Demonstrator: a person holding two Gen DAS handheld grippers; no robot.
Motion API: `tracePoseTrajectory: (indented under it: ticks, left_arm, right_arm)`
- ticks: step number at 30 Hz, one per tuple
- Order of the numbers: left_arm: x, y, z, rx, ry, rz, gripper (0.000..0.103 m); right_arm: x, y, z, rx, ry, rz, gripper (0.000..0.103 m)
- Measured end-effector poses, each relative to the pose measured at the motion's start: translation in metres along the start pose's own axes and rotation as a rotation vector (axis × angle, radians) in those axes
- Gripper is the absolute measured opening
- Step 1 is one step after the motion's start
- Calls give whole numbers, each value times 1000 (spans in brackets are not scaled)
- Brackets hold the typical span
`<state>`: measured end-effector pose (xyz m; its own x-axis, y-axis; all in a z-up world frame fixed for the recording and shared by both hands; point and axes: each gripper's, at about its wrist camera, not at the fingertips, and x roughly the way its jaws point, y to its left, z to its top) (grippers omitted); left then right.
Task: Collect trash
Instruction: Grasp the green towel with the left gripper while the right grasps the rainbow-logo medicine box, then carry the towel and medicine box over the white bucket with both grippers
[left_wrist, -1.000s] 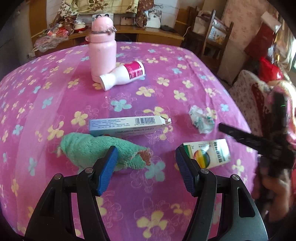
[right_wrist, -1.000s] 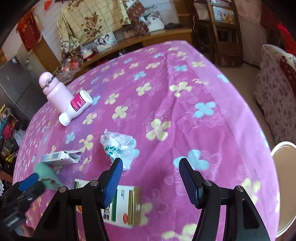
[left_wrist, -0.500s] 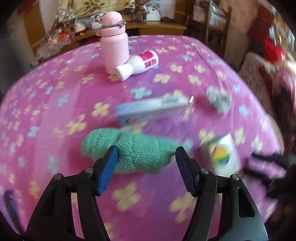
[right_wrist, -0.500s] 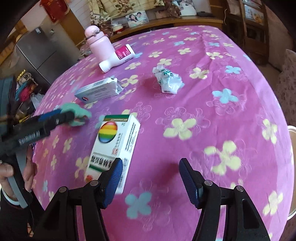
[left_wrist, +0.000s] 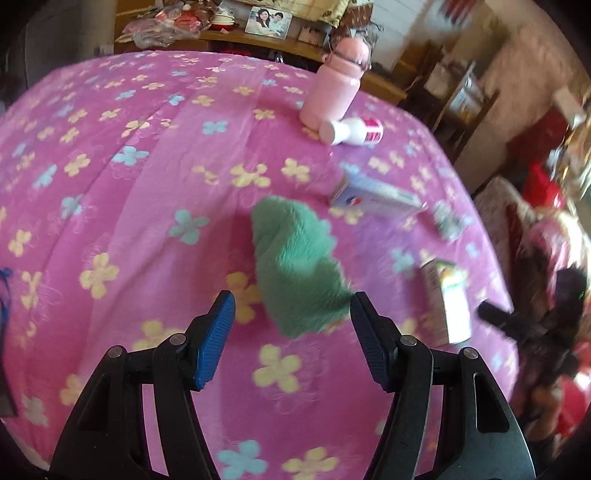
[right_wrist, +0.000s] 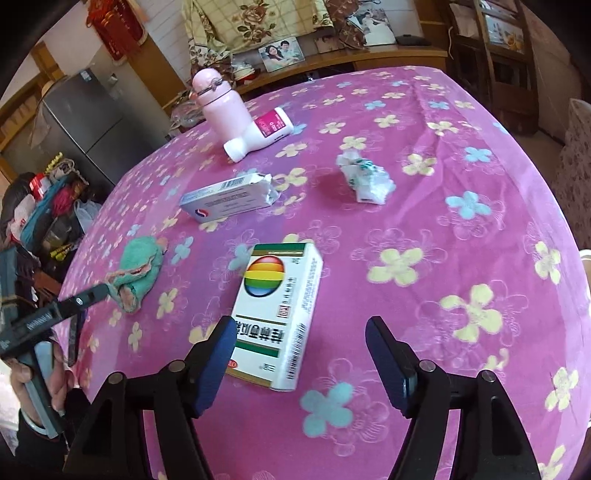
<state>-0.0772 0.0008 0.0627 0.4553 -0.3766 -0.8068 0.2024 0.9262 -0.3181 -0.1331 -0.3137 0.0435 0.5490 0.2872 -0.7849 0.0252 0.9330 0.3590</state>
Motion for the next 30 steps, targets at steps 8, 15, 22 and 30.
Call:
tracePoseTrajectory:
  ticks: [8,15,22,30]
  left_arm:
    - [36,-19,9,-33,5,62,65]
    - [60,-24,9,-63,25,56,65]
    - [63,-27,1,-33,31,123,33]
    - [23,-78,-16,76,-84,73,31]
  right_arm:
    - [27,18,7,19,8,-17,73]
    - [49,31,10,-11,9,-92,74]
    - [46,33,2,-102,-16,-128,56]
    - [-8,25,-12,-115,-102,-85,56]
